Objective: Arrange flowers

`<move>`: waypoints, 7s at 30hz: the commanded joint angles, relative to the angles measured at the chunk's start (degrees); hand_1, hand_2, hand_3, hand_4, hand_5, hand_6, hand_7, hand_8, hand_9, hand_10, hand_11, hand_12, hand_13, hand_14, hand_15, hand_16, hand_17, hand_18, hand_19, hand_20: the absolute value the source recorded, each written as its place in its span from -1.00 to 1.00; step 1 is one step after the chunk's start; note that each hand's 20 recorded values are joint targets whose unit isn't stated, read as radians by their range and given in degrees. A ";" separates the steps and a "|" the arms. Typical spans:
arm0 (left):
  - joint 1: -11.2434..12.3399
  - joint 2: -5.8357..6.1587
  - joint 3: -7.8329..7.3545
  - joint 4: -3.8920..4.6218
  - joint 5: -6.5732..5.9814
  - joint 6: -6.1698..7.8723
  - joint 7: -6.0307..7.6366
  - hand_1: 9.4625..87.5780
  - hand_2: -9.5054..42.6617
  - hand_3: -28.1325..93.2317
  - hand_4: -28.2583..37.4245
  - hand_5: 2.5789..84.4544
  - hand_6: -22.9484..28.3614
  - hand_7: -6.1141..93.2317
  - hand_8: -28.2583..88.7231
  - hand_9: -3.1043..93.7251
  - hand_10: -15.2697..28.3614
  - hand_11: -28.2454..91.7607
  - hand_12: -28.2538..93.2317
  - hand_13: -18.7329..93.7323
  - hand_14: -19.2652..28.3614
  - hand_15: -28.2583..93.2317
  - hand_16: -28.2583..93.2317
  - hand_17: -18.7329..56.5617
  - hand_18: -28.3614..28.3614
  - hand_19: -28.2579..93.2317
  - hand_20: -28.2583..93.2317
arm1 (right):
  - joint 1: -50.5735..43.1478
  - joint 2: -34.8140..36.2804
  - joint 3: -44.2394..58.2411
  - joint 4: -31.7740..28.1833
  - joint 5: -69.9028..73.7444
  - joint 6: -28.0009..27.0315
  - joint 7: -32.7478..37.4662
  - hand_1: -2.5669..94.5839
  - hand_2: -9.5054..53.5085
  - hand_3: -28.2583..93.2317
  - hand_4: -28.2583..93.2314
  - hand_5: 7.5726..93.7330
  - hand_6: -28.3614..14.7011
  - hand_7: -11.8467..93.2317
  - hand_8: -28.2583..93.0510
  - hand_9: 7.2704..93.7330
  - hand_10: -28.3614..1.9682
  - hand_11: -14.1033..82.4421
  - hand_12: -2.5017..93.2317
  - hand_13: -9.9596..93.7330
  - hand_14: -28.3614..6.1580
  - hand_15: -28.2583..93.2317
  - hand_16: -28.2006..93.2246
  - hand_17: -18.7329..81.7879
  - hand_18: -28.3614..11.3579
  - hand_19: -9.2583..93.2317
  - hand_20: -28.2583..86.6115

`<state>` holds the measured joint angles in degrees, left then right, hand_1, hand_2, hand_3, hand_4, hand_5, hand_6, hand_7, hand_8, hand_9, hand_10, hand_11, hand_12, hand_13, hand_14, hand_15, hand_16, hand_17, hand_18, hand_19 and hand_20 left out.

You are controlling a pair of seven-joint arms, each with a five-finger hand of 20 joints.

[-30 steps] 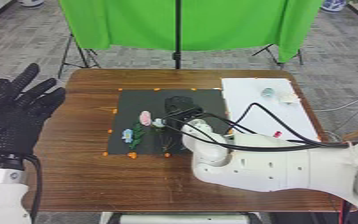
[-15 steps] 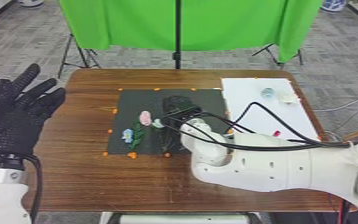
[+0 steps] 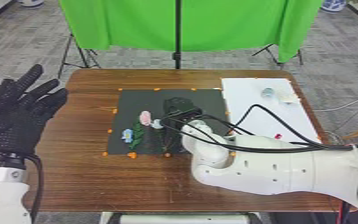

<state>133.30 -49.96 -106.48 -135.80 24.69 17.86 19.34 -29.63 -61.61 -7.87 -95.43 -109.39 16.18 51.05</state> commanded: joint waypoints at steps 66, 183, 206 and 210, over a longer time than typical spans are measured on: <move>1.26 -0.15 0.00 0.04 -0.16 0.07 1.23 -0.76 -0.29 0.72 -1.00 -0.27 0.22 -0.58 -0.68 -0.31 0.61 -0.10 -0.36 -0.24 0.98 0.35 -0.71 -0.67 0.99 0.61 -0.59 | -2.34 -0.10 12.57 0.07 8.15 -21.17 0.91 -0.45 -0.20 0.91 -0.88 0.25 0.35 -0.53 -0.74 0.97 0.11 -0.08 -0.57 0.86 0.26 0.48 -0.23 0.30 -0.77 1.00 0.34; 0.65 -0.06 0.29 -0.33 -0.25 0.22 1.95 -0.75 -0.29 0.72 -1.00 -0.27 0.22 -0.58 -0.68 -0.30 0.61 -0.10 -0.36 -0.24 0.98 0.35 -0.71 -0.67 0.99 0.61 -0.59 | 12.47 10.76 -5.59 2.39 -9.59 15.56 -1.97 0.12 -1.00 0.65 -1.00 0.83 0.46 -0.41 -0.48 1.00 0.45 -0.37 -0.40 0.88 0.54 0.39 -0.20 0.37 -0.41 1.00 0.04; 0.71 -0.02 0.27 -0.25 -0.41 0.11 2.09 -0.75 -0.30 0.72 -1.00 -0.27 0.22 -0.58 -0.68 -0.30 0.61 -0.10 -0.36 -0.24 0.98 0.35 -0.71 -0.68 0.99 0.60 -0.58 | 10.16 6.91 -11.39 1.69 -10.75 7.85 -3.07 0.11 -1.00 0.66 -1.00 0.82 0.48 -0.41 -0.49 1.00 0.47 -0.39 -0.38 0.87 0.54 0.40 -0.20 0.35 -0.40 1.00 0.07; 0.60 -0.07 0.23 -0.17 -0.32 -0.12 1.90 -0.75 -0.30 0.72 -1.00 -0.27 0.22 -0.58 -0.68 -0.30 0.61 -0.10 -0.36 -0.24 0.98 0.35 -0.71 -0.67 0.99 0.60 -0.58 | 10.67 6.97 -12.97 1.42 -11.20 7.64 -3.19 0.11 -1.00 0.66 -1.00 0.81 0.48 -0.41 -0.49 1.00 0.47 -0.40 -0.38 0.86 0.54 0.41 -0.20 0.35 -0.41 1.00 0.07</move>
<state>133.60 -49.66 -106.35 -136.16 24.53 17.88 21.78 -19.46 -55.08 -18.96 -93.29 -118.96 24.63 48.43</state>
